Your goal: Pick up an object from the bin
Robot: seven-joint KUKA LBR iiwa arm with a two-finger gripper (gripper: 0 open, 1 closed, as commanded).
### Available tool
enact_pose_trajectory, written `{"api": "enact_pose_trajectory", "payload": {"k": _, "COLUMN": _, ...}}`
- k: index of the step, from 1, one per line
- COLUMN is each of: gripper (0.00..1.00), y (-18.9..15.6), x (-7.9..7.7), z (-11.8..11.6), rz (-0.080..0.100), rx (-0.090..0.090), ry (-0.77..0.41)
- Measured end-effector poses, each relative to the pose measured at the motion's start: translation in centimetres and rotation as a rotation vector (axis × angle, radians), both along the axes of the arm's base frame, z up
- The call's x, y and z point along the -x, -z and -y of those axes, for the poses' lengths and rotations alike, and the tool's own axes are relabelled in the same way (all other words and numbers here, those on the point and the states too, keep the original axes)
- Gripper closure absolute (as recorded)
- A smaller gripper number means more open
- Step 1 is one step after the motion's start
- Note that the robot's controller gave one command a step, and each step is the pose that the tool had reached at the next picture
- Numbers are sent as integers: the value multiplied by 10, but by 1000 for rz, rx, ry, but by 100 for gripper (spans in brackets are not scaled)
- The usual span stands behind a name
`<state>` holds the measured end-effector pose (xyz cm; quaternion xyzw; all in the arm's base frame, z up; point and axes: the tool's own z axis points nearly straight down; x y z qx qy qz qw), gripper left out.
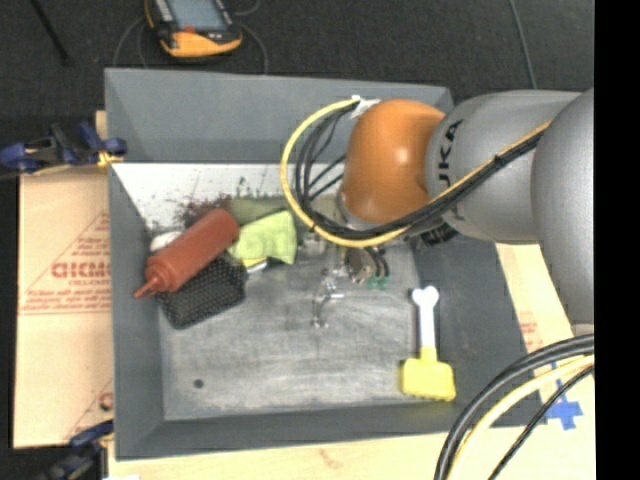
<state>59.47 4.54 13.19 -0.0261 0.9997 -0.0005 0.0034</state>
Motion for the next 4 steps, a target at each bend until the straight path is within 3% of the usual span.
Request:
{"api": "enact_pose_trajectory", "payload": {"k": 2, "gripper": 0, "y": 18, "x": -48, "z": -45, "rz": -4, "rx": 0, "ry": -177}}
{"api": "enact_pose_trajectory", "payload": {"k": 3, "gripper": 0, "y": 16, "x": -62, "z": -51, "rz": -2, "rx": 0, "ry": -198}}
{"api": "enact_pose_trajectory", "payload": {"k": 4, "gripper": 0, "y": 15, "x": -58, "z": -61, "rz": -3, "rx": 2, "ry": -166}}
